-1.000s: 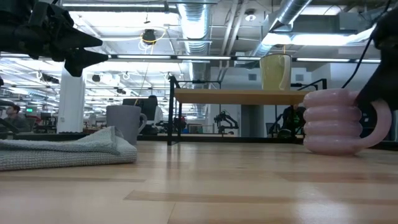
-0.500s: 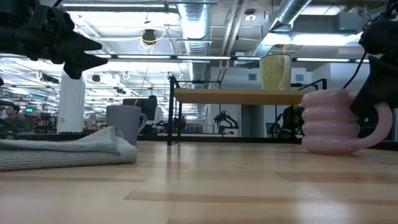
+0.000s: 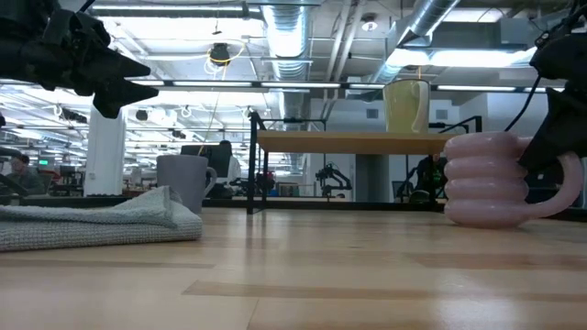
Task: Stack small to large cups/mugs on shelf
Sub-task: Put the violet mug on the shelf
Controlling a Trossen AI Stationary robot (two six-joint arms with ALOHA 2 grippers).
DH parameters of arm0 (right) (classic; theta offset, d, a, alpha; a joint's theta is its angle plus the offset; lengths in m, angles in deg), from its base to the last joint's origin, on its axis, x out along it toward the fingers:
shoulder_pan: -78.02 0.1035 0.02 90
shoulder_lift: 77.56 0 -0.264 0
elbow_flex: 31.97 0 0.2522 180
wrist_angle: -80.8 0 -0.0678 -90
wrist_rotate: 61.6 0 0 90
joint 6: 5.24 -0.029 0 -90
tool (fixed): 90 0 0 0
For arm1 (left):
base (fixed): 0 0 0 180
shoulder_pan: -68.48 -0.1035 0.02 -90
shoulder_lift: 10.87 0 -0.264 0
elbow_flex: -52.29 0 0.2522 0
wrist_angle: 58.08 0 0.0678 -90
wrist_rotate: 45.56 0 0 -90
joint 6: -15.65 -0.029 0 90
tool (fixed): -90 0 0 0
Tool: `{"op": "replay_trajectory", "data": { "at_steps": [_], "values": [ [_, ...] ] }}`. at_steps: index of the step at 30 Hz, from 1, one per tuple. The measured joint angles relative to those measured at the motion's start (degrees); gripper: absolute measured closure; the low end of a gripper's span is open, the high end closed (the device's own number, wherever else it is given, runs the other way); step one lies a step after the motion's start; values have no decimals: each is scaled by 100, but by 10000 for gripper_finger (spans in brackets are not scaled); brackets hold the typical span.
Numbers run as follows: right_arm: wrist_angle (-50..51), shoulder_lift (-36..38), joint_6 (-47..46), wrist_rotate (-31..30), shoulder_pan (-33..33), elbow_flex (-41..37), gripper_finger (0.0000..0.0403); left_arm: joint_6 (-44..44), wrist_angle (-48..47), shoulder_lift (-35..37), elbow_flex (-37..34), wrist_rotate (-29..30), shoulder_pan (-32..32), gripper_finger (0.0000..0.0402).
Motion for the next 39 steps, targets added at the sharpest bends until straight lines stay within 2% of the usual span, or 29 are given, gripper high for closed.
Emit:
{"op": "replay_trajectory", "data": {
  "at_steps": [10,39],
  "values": [
    [386,0,2,5,-124,-2,334,-1,-13,0,0,113,0,145],
    [330,7,-1,174,-148,-2,327,-3,-330,0,0,120,0,145]
  ]
}}
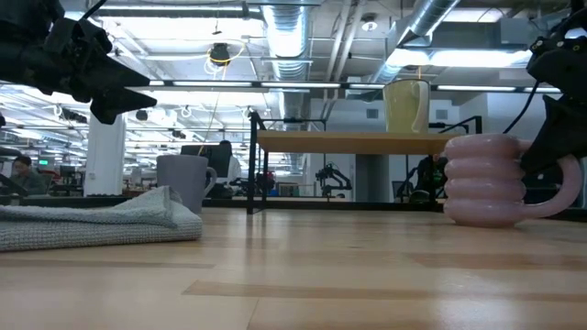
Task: Stack small to large cups/mugs on shelf
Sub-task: Put the violet mug on the shelf
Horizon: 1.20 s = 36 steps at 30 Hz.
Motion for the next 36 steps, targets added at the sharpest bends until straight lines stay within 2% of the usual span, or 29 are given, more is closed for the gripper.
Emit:
{"op": "replay_trajectory", "data": {
  "at_steps": [28,36],
  "values": [
    [38,-4,-198,26,0,0,338,-62,9,0,0,4,0,145],
    [553,-11,-198,384,-2,333,336,-64,11,0,0,9,0,145]
  ]
}}
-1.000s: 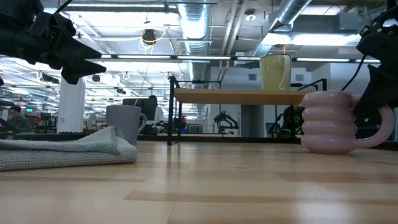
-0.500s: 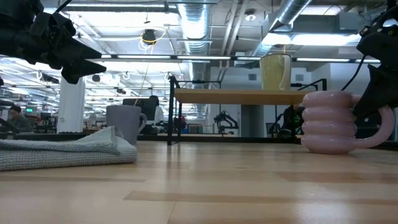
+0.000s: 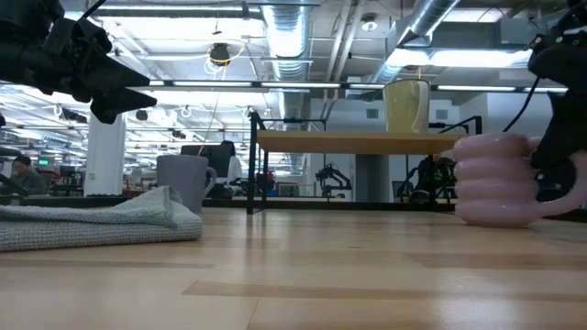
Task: Stack small to large cups/mugs on shelf
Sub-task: Put the violet mug on the shelf
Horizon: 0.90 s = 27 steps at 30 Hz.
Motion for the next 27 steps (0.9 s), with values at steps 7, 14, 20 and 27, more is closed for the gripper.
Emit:
{"op": "replay_trajectory", "data": {
  "at_steps": [7,14,20,27],
  "values": [
    [427,0,2,60,0,256,337,2,2,0,0,2,0,145],
    [393,0,0,100,0,260,343,4,0,0,0,7,0,145],
    [371,0,-137,64,0,260,342,7,-2,0,0,8,0,145],
    [397,0,-151,23,-9,443,342,10,-2,0,0,9,0,145]
  ]
}}
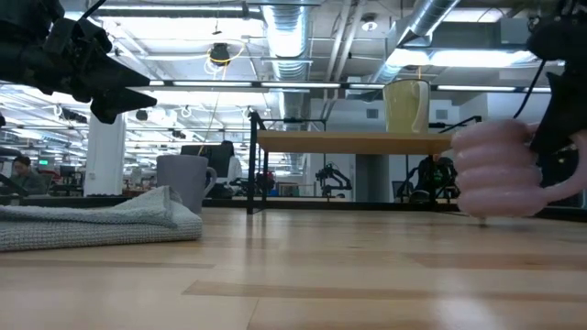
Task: Stack small to large cups/mugs on shelf
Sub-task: Put the violet mug on the shelf
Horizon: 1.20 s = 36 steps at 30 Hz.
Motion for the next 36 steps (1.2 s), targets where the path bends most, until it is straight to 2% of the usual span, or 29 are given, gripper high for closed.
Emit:
{"op": "replay_trajectory", "data": {
  "at_steps": [5,14,21,36],
  "values": [
    [43,2,308,-4,-177,322,342,5,0,0,0,0,0,145],
    [48,2,1574,-9,-946,904,342,23,-46,0,0,0,0,145],
    [23,2,2425,-25,-1296,1426,342,21,-186,-2,0,0,0,145],
    [36,4,3605,-541,-2235,2247,342,19,-205,-2,0,-2,0,145]
  ]
}}
